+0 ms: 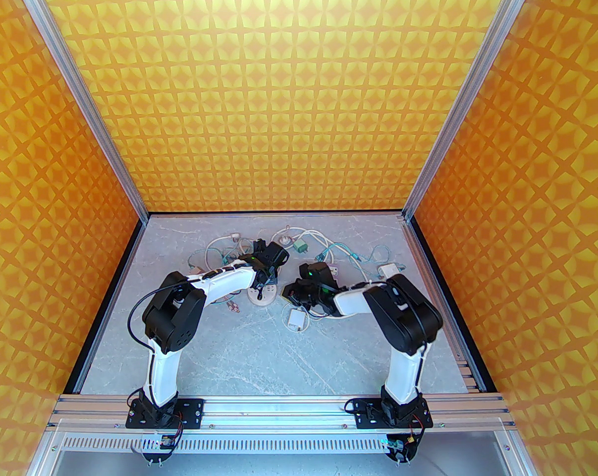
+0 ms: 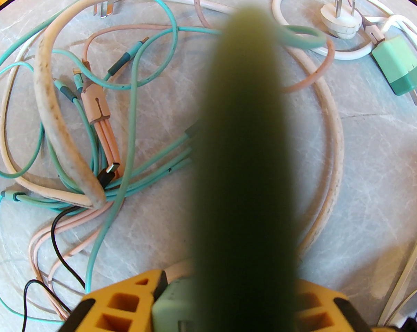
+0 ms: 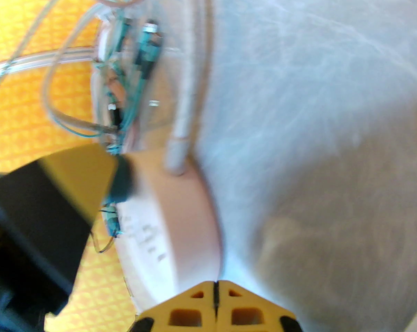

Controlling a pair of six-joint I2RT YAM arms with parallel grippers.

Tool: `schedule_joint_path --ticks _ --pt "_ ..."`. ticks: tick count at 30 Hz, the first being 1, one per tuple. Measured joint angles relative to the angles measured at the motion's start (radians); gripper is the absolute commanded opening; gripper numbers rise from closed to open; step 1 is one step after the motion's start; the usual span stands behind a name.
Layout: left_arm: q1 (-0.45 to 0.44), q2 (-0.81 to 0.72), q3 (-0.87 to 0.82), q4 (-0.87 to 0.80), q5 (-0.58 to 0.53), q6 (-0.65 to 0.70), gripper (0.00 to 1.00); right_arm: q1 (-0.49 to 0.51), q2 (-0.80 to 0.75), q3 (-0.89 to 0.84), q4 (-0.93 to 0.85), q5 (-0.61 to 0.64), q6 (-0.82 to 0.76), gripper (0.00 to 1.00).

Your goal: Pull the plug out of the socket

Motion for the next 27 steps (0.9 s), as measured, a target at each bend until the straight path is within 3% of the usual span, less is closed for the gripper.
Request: schedule_joint_path --ticks 5,17,27 --pt "0.000 0.000 0.000 -0.007 0.000 -0.018 0.35 0.053 -0.039 -0.005 0.101 0.021 0.075 0.00" --pt "0.005 0.009 0.035 -0.064 0.005 -0.057 0.36 0.193 0.106 -0.106 0.521 0.201 0.372 0.00" --pt "0.003 0.026 0.075 -0.095 0.008 -0.093 0.36 0.239 0.082 -0.119 0.504 0.370 0.396 0.00"
